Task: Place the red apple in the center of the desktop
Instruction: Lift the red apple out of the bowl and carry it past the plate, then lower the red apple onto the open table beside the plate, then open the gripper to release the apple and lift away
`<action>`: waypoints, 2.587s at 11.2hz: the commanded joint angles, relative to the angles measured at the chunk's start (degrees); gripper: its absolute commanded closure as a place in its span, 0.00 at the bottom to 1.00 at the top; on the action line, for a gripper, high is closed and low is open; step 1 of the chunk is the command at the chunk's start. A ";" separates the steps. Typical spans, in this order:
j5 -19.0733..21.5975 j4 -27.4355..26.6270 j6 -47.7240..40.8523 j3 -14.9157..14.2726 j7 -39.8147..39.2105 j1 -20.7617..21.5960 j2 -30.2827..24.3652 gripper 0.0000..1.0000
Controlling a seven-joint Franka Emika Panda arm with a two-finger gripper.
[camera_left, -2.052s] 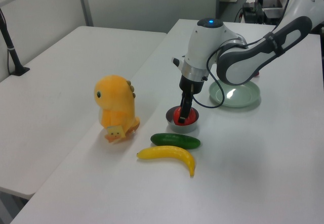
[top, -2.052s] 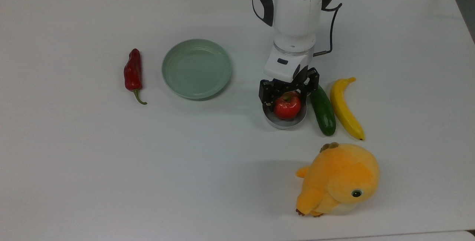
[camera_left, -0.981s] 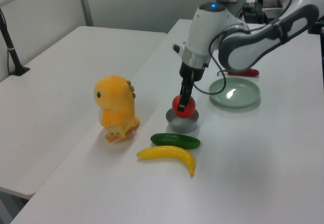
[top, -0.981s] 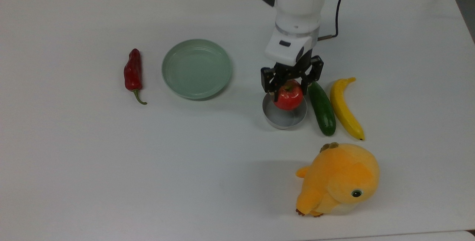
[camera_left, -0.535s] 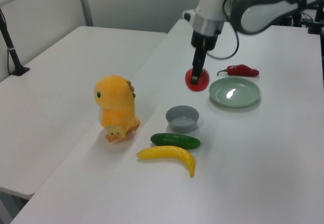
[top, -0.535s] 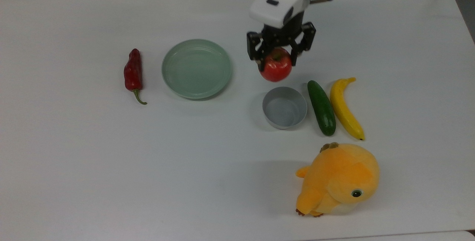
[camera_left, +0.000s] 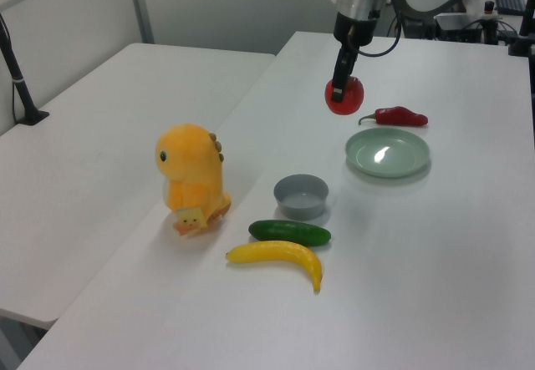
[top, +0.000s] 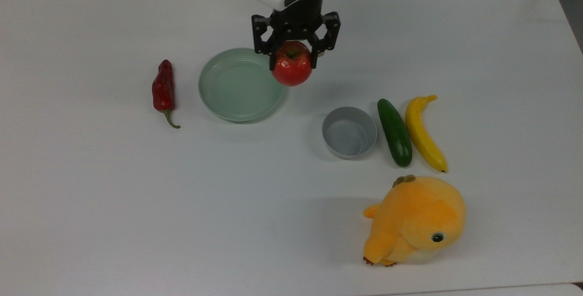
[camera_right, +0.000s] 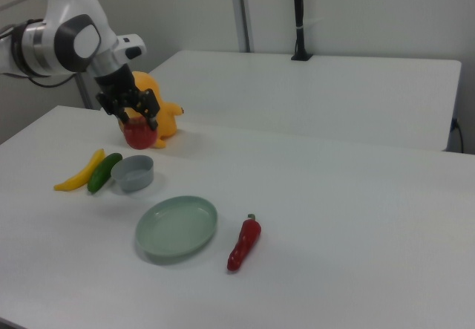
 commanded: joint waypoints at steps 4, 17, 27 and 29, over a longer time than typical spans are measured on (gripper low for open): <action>3.35 -1.11 7.57 -2.42 -10.86 -4.51 4.07 0.94; 7.48 -2.60 29.48 -2.07 -11.85 -8.74 17.97 0.68; 7.31 -2.08 23.27 -1.98 -9.92 -8.12 11.75 0.00; 6.61 -1.90 16.68 -1.98 -4.41 -7.60 7.18 0.00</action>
